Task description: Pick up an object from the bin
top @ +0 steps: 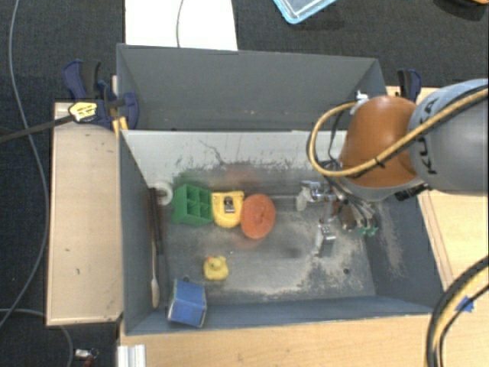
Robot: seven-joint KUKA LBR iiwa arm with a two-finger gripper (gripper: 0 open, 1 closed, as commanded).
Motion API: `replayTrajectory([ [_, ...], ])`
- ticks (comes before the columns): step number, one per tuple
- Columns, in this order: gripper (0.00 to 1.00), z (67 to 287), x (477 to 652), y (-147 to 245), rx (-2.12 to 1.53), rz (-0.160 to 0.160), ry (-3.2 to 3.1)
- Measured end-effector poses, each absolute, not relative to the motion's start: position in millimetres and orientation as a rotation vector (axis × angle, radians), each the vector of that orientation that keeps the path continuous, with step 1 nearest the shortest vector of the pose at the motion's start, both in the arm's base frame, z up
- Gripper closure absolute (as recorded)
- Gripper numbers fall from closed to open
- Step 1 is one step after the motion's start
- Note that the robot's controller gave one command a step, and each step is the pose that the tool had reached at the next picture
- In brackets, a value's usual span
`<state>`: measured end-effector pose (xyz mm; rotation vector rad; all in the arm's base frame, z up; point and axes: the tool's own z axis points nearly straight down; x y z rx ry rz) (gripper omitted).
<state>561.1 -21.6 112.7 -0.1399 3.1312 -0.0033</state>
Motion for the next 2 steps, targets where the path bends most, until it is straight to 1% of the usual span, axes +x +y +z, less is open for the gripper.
replayTrajectory([
  [1, 0.00, 108.8, 572.9, -4.7, -0.003, 0.001, 3.137],
  [2, 0.00, 77.5, 590.0, 18.0, -0.322, 0.002, 3.117],
])
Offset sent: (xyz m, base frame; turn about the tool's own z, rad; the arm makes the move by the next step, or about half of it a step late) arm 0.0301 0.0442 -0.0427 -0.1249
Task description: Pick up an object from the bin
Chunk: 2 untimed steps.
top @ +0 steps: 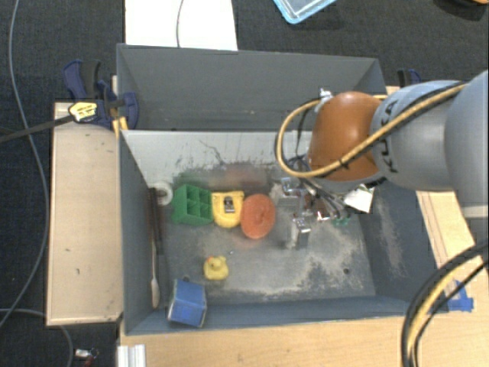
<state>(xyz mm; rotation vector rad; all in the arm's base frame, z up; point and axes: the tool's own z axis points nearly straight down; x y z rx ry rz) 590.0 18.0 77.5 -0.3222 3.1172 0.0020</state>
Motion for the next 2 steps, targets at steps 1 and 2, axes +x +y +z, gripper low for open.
replayTrajectory([
  [1, 0.00, 72.7, 582.2, 80.3, -0.470, -0.004, 3.095],
  [2, 1.00, 72.8, 580.9, 85.8, -0.478, -0.003, 3.091],
])
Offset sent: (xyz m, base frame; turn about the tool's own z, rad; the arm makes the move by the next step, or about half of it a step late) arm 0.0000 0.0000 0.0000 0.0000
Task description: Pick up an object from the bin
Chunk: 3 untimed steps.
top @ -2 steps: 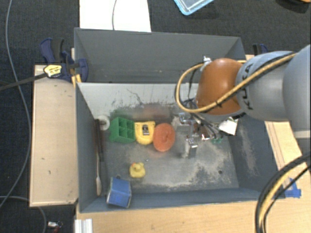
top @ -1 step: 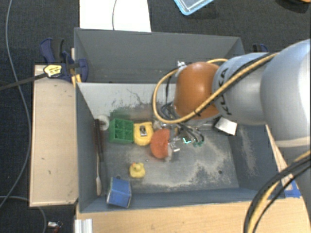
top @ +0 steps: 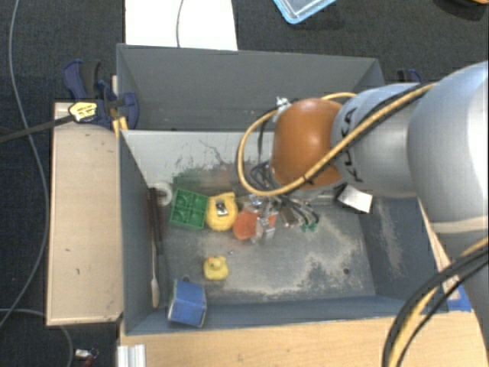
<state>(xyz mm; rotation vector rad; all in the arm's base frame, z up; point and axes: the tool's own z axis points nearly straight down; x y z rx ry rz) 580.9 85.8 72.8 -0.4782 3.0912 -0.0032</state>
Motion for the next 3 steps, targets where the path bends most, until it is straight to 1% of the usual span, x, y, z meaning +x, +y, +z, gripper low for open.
replayTrajectory([
  [1, 1.00, 72.8, 580.9, 85.7, -0.479, -0.003, 3.091],
  [2, 1.00, 132.6, 566.2, 83.4, -0.481, -0.003, 3.095],
  [3, 1.00, 209.0, 572.0, 87.3, -0.497, -0.003, 3.094],
])
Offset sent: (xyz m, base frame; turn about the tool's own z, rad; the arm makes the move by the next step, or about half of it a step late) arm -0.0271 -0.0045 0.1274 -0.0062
